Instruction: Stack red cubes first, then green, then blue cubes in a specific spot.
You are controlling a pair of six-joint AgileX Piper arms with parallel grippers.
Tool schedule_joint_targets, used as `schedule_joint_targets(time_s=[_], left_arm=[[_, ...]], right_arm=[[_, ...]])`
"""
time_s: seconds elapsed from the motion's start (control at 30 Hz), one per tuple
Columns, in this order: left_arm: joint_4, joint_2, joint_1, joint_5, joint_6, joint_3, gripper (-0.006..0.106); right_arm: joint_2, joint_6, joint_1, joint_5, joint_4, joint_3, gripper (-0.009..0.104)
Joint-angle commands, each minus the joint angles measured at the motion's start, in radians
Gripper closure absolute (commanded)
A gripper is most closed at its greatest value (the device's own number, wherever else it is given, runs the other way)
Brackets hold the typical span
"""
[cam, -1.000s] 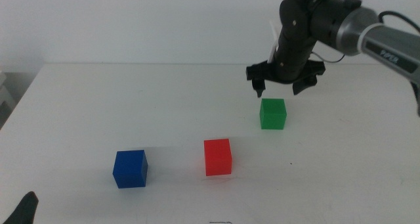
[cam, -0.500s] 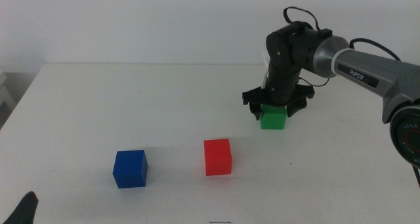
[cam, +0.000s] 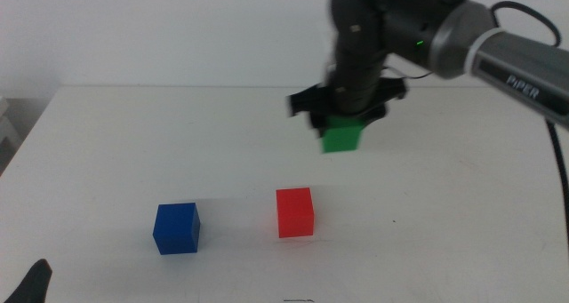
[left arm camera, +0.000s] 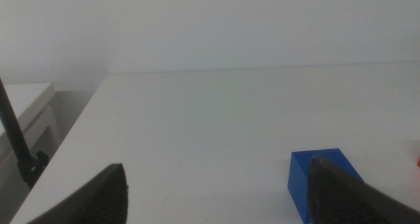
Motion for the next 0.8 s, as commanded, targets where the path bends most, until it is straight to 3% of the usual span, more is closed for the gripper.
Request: schedule_joint_targets(time_s=[0.0, 0.23, 0.77], left_arm=[[-0.009, -0.021, -0.001, -0.083, -0.008, -0.003, 0.007], [-0.009, -0.021, -0.001, -0.083, -0.008, -0.003, 0.007], [-0.009, -0.021, -0.001, -0.083, -0.008, -0.003, 0.007]], right_arm=[[-0.074, 0.059, 0.069, 0.017, -0.03, -0.028, 0.096], [-0.049, 0.187, 0.186, 0.083, -0.064, -0.028, 0.096], [0.04, 0.21, 0.197, 0.109, -0.05, -0.028, 0.096]])
